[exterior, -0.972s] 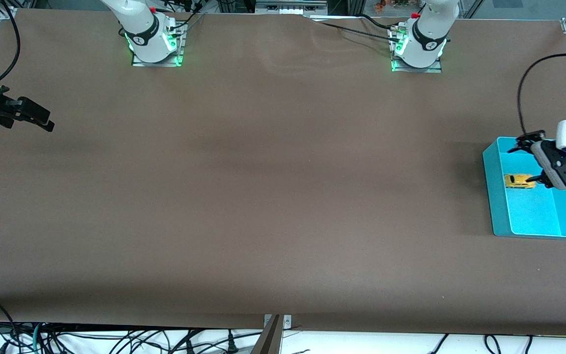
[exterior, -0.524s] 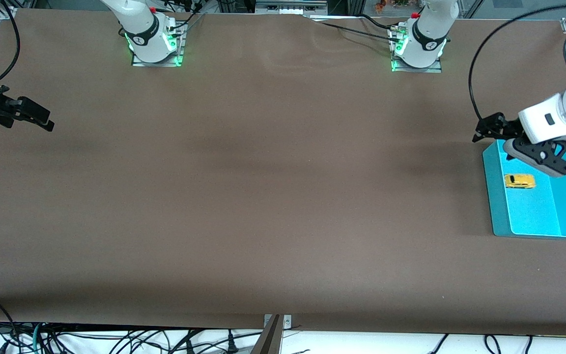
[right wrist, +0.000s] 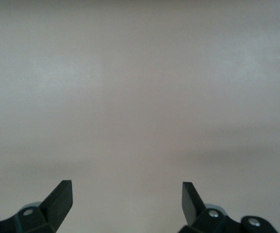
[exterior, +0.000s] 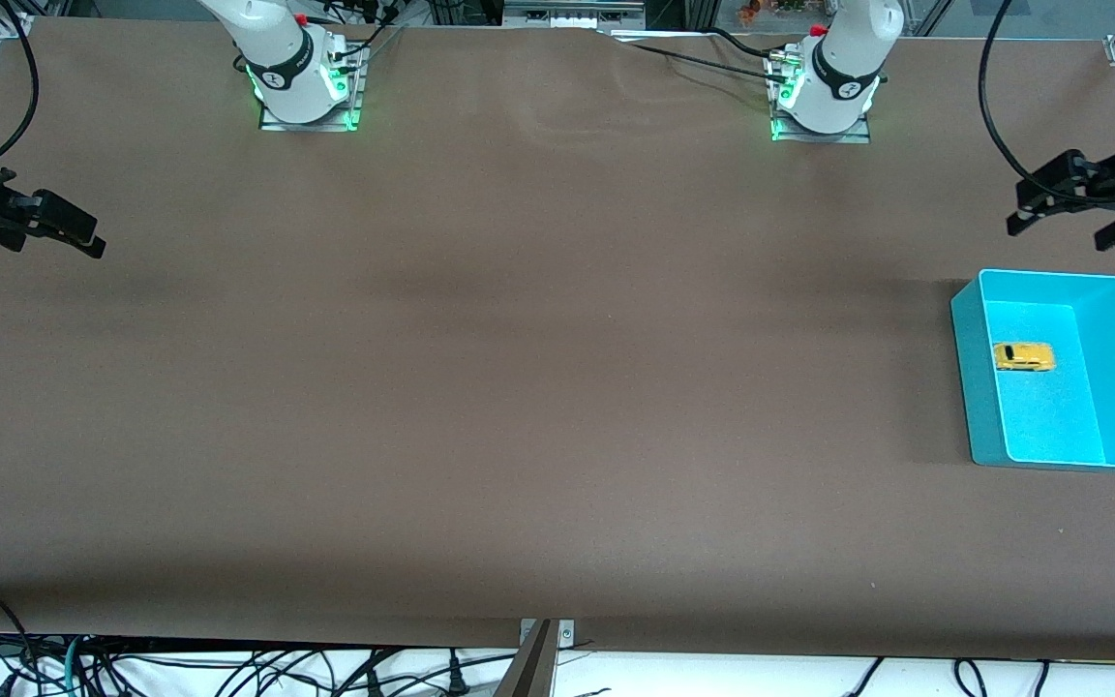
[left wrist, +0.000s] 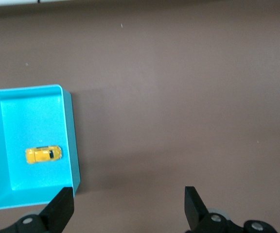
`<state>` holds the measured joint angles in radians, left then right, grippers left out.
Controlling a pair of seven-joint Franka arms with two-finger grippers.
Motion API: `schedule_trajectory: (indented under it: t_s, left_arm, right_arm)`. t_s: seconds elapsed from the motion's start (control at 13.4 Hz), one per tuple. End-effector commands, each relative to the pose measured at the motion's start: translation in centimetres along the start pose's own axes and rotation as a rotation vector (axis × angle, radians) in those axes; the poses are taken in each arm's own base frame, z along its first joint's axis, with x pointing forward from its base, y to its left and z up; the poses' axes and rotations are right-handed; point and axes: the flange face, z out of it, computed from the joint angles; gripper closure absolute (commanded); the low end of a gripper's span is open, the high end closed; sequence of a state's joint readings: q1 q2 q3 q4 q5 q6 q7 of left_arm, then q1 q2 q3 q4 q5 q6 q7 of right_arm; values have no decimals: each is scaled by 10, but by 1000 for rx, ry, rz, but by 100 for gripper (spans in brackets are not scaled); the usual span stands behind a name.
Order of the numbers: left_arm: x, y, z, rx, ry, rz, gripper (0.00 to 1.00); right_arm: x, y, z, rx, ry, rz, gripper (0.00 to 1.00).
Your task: Wind and store yellow beetle car
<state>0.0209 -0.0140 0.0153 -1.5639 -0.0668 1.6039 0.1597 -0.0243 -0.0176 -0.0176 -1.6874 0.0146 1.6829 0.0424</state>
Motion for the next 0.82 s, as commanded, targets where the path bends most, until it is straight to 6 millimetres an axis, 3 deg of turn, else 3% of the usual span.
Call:
schedule_trajectory:
  t_s: [0.0, 0.15, 0.3, 0.37, 0.52, 0.75]
  left_arm:
    - [-6, -10, 22, -77, -78, -54, 0]
    - [-10, -15, 29, -115, -99, -74, 0]
    - [-13, 0, 28, -72, -152, -37, 0]
    - [-12, 18, 27, -21, -163, 1, 0]
    - [-11, 15, 22, -11, -155, -72, 0]
    - [-16, 28, 21, 3, -197, -130, 0]
  right_arm:
    - [-4, 2, -7, 8, -1, 18, 0]
    - [-3, 2, -6, 4, -2, 3, 0]
    - [-3, 1, -6, 2, -2, 0, 0]
    - [-3, 2, -5, 5, -4, 2, 0]
    - [-3, 1, -4, 7, -6, -1, 0]
    - [-3, 1, -4, 8, -7, 2, 0]
